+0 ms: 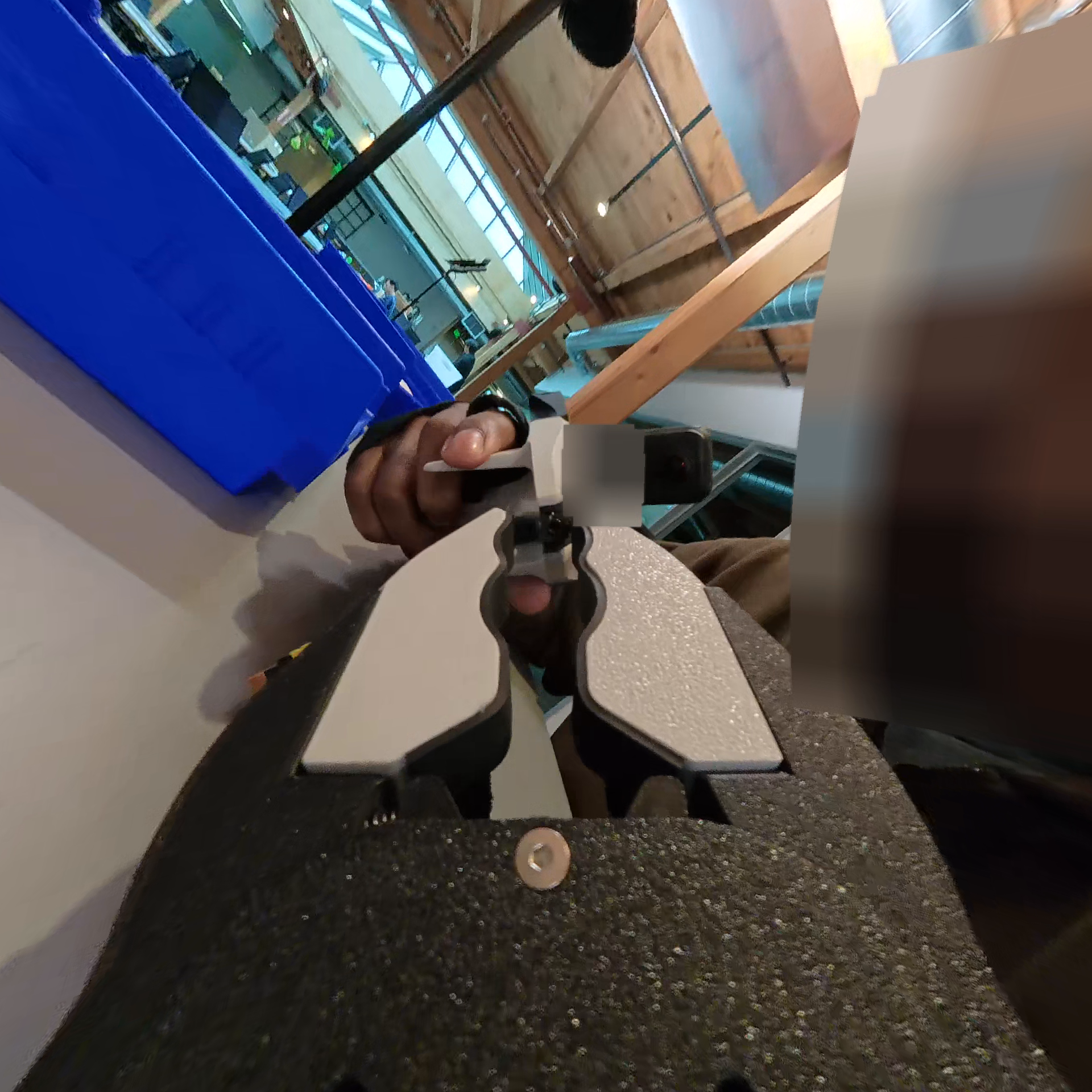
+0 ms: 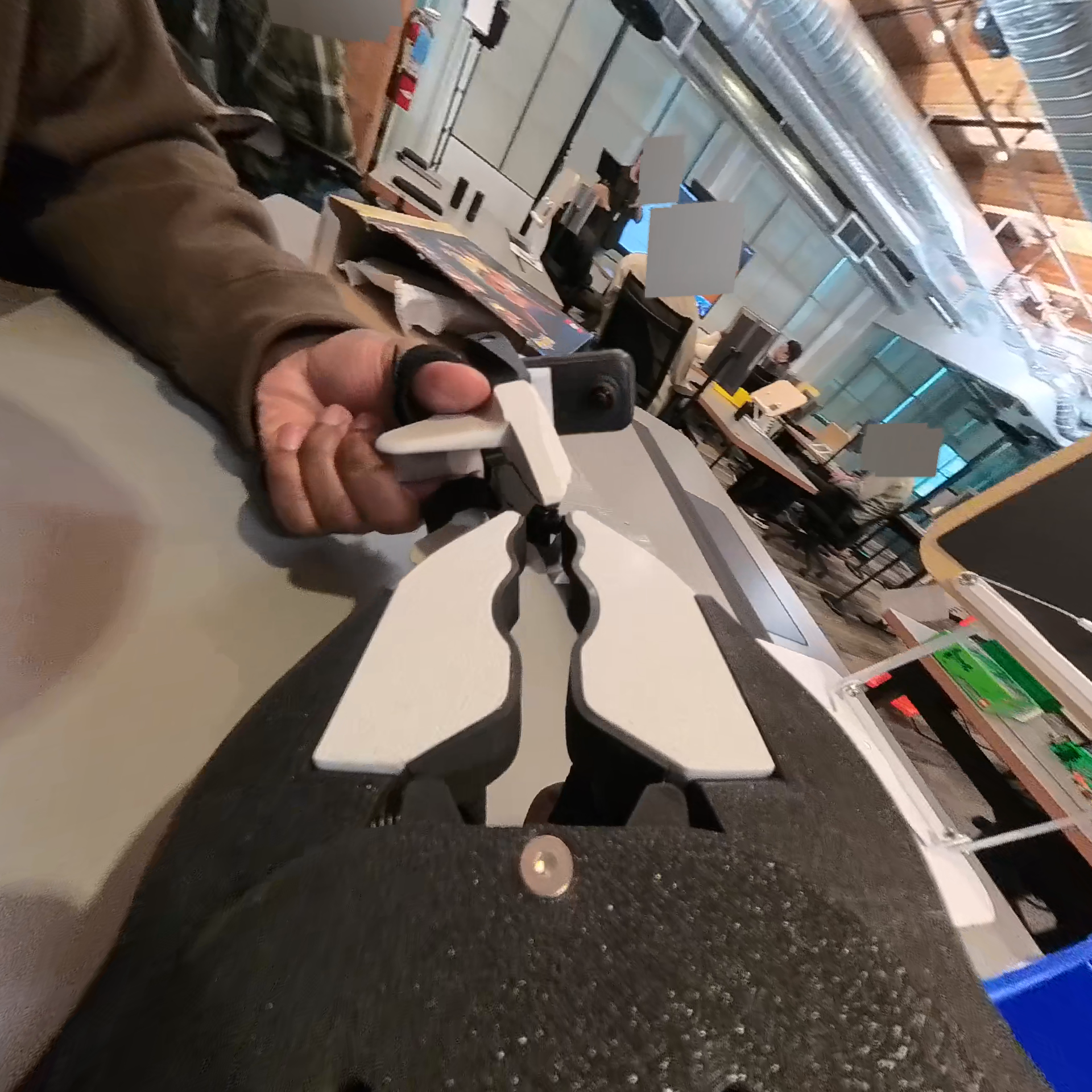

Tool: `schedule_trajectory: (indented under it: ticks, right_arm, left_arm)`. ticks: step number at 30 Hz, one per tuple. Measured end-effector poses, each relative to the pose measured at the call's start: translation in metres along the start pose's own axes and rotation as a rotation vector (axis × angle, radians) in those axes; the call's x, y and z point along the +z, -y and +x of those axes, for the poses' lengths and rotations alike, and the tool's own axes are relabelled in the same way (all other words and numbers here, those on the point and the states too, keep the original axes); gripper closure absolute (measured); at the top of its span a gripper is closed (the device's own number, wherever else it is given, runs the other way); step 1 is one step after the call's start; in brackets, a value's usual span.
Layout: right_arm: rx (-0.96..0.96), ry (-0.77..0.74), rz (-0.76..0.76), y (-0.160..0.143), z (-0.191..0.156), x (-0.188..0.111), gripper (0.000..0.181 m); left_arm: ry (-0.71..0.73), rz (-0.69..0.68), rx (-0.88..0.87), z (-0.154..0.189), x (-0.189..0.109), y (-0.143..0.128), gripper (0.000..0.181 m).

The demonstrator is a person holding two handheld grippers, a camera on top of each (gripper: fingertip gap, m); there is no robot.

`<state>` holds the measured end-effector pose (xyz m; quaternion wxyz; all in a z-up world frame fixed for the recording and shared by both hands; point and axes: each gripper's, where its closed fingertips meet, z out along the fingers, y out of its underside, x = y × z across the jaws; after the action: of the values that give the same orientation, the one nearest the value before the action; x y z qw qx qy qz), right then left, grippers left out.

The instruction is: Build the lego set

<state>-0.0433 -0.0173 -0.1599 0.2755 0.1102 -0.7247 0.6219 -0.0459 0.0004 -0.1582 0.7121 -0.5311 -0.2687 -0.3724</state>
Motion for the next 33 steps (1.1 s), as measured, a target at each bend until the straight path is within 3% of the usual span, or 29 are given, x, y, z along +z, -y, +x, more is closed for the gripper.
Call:
schedule_trajectory:
  ticks: [7, 15, 19, 22, 33]
  right_arm:
    - [-0.016, 0.113, 0.006, -0.002, -0.011, -0.005, 0.171]
    - [-0.031, -0.098, -0.06, -0.012, 0.007, 0.004, 0.159]
    - [-0.022, -0.155, -0.076, -0.013, 0.012, 0.006, 0.163]
    - [-0.018, -0.153, -0.061, -0.01, 0.012, 0.005, 0.173]
    - [0.052, -0.028, -0.011, -0.01, 0.007, -0.001, 0.177]
  left_arm:
    - [-0.008, -0.103, -0.046, 0.001, 0.002, -0.013, 0.169]
    - [-0.018, 0.182, -0.126, -0.006, -0.009, 0.017, 0.169]
    - [-0.007, 0.241, -0.105, -0.006, -0.01, 0.019, 0.169]
    - [0.021, 0.26, -0.092, -0.009, -0.009, 0.017, 0.169]
    - [0.043, 0.197, -0.091, -0.011, -0.004, 0.007, 0.169]
